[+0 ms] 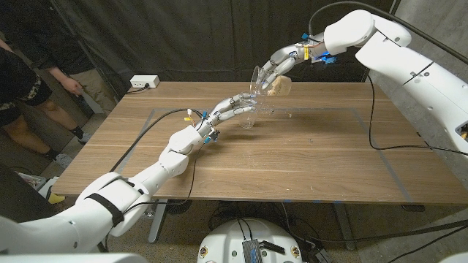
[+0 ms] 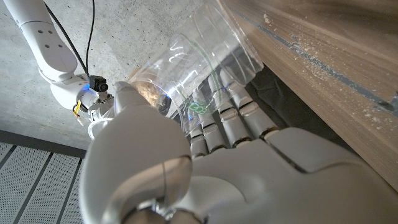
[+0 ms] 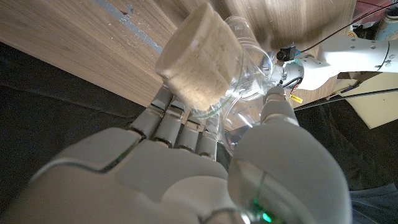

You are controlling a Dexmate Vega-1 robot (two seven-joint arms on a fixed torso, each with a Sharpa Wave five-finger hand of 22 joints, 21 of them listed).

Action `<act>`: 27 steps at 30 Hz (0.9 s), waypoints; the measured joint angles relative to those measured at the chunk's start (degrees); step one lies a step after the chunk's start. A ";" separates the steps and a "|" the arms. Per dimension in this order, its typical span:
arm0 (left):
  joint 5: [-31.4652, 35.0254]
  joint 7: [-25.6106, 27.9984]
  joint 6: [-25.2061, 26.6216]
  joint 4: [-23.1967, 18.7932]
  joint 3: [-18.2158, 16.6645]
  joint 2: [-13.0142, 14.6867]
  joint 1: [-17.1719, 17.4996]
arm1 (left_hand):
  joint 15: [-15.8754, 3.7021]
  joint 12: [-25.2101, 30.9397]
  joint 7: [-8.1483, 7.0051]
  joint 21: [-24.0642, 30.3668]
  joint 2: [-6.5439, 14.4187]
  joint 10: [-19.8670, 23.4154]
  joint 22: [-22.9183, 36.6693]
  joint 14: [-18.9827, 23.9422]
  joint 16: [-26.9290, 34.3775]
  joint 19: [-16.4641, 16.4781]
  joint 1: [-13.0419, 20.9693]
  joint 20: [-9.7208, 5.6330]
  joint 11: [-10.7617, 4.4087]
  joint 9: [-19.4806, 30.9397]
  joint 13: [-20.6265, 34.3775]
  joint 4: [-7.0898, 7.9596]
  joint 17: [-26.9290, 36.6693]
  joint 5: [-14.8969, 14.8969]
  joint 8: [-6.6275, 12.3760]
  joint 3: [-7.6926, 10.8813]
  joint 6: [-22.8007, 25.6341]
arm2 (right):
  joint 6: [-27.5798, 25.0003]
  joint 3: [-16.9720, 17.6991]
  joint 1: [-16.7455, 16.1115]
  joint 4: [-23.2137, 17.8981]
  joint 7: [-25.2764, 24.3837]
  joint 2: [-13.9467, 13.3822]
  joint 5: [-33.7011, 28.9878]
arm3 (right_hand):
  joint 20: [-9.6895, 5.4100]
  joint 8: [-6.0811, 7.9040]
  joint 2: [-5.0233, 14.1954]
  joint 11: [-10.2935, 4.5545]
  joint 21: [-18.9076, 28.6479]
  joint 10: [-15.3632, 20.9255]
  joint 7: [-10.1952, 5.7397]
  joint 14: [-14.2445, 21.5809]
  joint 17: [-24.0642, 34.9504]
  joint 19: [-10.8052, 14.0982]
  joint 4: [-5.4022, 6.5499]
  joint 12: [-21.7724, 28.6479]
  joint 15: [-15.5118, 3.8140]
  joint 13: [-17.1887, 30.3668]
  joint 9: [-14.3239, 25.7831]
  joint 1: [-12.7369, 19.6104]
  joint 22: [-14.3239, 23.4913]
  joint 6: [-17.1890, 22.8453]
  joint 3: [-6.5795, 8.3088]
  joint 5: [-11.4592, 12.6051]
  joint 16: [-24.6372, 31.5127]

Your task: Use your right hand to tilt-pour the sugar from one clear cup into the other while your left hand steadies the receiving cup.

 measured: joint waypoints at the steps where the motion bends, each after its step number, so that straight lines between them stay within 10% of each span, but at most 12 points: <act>1: -0.08 -0.16 -0.11 0.07 -0.02 -0.11 0.00 | 0.00 0.00 0.00 0.00 0.00 0.00 0.00 0.00 0.00 0.00 0.00 0.00 0.00 0.00 0.00 0.00 0.00 0.00 0.00 0.00 0.00 | 0.10 -0.09 0.12 0.08 0.17 0.07 -0.20 | 0.00 0.00 0.02 0.00 0.00 0.00 0.00 0.00 0.00 0.00 0.00 0.00 0.00 0.00 0.00 -0.02 0.00 0.00 0.00 0.00 0.00; 27: -0.73 -1.54 -1.36 1.21 -0.19 -1.08 0.08 | 0.00 -0.21 0.01 0.45 0.03 0.11 0.00 0.00 0.00 0.00 0.03 0.00 -0.10 0.27 -0.15 0.24 -0.01 0.00 -0.01 -0.24 -0.01 | 2.72 -1.16 1.93 0.45 2.62 0.75 -3.76 | 0.00 -0.22 0.03 -0.09 0.00 0.31 -0.11 0.10 0.27 0.00 0.00 -0.27 0.10 0.31 -0.03 -0.02 0.02 0.09 0.00 0.04 0.00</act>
